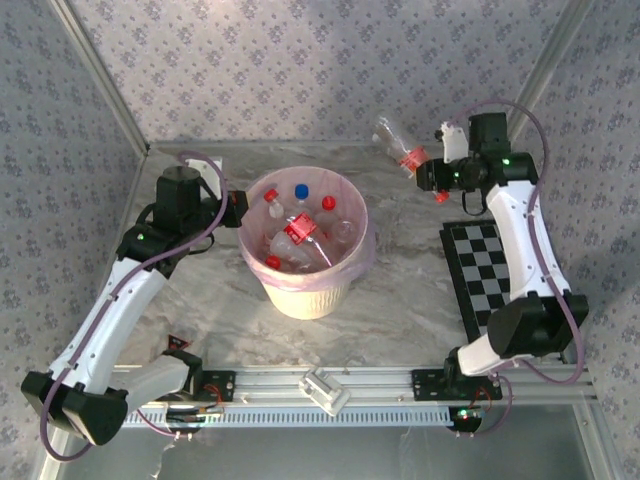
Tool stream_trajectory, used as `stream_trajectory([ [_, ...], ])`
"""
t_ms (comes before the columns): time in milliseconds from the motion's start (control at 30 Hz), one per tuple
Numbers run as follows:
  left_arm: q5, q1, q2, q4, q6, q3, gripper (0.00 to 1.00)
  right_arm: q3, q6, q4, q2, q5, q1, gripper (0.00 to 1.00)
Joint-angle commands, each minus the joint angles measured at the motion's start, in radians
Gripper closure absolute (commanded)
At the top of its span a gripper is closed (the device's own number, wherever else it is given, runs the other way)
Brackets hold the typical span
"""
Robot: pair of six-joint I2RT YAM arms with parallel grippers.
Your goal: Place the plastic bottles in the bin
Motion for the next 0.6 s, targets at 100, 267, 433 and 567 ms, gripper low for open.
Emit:
stream_trajectory([
  [100,0.049,-0.002,0.016,0.003,-0.006,0.008,1.00,-0.020,0.052,-0.040,-0.078,-0.020,0.022,0.83],
  [267,0.049,-0.002,0.019,0.025,-0.022,-0.001,1.00,-0.002,0.094,-0.030,-0.175,-0.082,0.099,0.83],
  [433,0.020,-0.004,0.035,0.071,-0.059,-0.005,1.00,0.074,0.164,-0.091,-0.204,-0.082,0.271,0.84],
  [567,-0.039,-0.029,0.051,0.089,-0.076,0.011,1.00,0.122,0.254,-0.131,-0.182,-0.035,0.422,0.85],
])
